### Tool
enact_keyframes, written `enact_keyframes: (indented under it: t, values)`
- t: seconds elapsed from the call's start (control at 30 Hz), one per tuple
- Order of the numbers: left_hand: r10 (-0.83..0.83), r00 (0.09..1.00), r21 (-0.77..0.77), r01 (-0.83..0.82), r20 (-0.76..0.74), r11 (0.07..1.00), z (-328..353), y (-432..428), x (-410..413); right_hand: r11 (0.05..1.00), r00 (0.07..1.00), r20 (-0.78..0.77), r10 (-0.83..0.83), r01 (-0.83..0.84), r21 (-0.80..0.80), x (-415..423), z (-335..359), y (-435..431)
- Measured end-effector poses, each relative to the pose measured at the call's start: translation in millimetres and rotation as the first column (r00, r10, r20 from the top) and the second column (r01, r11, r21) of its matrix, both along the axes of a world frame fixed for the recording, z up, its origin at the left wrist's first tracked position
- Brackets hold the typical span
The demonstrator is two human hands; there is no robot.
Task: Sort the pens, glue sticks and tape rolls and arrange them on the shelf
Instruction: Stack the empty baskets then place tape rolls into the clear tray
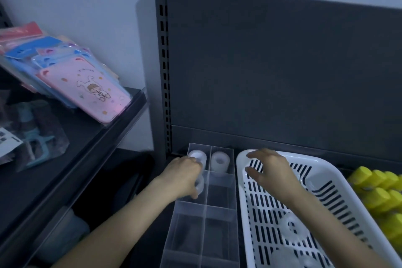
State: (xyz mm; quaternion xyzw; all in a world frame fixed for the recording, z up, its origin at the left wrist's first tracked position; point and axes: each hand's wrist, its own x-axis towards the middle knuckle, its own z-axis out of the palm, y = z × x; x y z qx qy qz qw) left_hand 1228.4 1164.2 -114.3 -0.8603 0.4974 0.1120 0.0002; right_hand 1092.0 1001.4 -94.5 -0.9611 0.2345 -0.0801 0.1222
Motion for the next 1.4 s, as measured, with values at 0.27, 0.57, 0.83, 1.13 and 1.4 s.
enact_keyframes:
  t: [0.27,0.57,0.83,1.13,1.4]
  values:
    - [0.036,0.999,0.068,-0.036,-0.006,0.997,5.8,-3.1,-11.2,0.990,0.992,-0.005,-0.124,0.125,0.061,-70.7,2.9,-22.6]
    - [-0.242,0.960,-0.264,0.198,-0.144,0.944,25.0,-72.9,-104.8,0.972,0.954,-0.239,-0.184,0.213,0.103,-155.1,-2.9,-50.2]
    - [-0.353,0.876,0.108,0.406,-0.328,0.907,-14.6,-138.3,-166.4,0.981,0.958,-0.241,-0.154,0.178,0.083,-190.9,-11.7,-42.9]
    - [-0.546,0.804,0.161,0.587,-0.235,0.794,-13.1,-159.8,-190.7,0.980,0.986,-0.074,-0.149,0.157,0.124,-202.3,-15.3,-49.9]
    - [-0.409,0.900,0.075,0.423,-0.153,0.903,-12.8,-140.1,-149.6,0.978,0.987,-0.080,-0.141,0.152,0.143,-153.6,-22.8,-80.0]
